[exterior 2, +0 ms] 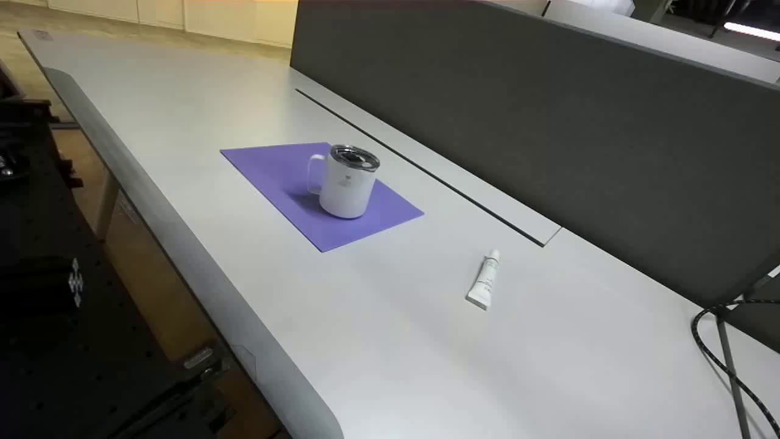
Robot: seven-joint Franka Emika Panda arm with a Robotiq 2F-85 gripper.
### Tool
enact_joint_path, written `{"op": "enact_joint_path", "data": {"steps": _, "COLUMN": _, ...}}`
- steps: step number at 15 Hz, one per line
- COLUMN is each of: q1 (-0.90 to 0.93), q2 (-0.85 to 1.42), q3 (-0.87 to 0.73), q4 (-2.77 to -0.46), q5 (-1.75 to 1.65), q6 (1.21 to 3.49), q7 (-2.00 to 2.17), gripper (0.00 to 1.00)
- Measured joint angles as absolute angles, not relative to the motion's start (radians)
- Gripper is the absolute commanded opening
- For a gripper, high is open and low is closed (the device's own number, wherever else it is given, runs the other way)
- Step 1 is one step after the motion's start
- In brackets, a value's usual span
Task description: Slide the small lid on top of the white cup.
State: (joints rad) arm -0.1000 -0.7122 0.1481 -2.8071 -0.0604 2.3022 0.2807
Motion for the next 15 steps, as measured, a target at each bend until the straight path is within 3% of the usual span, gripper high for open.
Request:
{"op": "enact_joint_path", "data": {"steps": 11, "q1": -0.1, "q2": -0.711, "q3": 0.147, "q4": -2.805, "q5": -0.061, "q6": 2.302, "q7": 0.276, "gripper": 1.0}}
{"op": "enact_joint_path", "data": {"steps": 12, "q1": -0.1, "q2": -0.706, "q3": 0.144, "q4": -2.801, "q5": -0.063, "q6": 2.305, "q7": 0.267, "gripper": 0.75}}
{"op": "enact_joint_path", "data": {"steps": 13, "q1": -0.102, "q2": -0.695, "q3": 0.14, "q4": -2.796, "q5": -0.073, "q6": 2.319, "q7": 0.26, "gripper": 0.75}}
{"op": "enact_joint_path", "data": {"steps": 15, "q1": -0.119, "q2": -0.656, "q3": 0.125, "q4": -2.787, "q5": -0.1, "q6": 2.39, "q7": 0.248, "gripper": 0.6}}
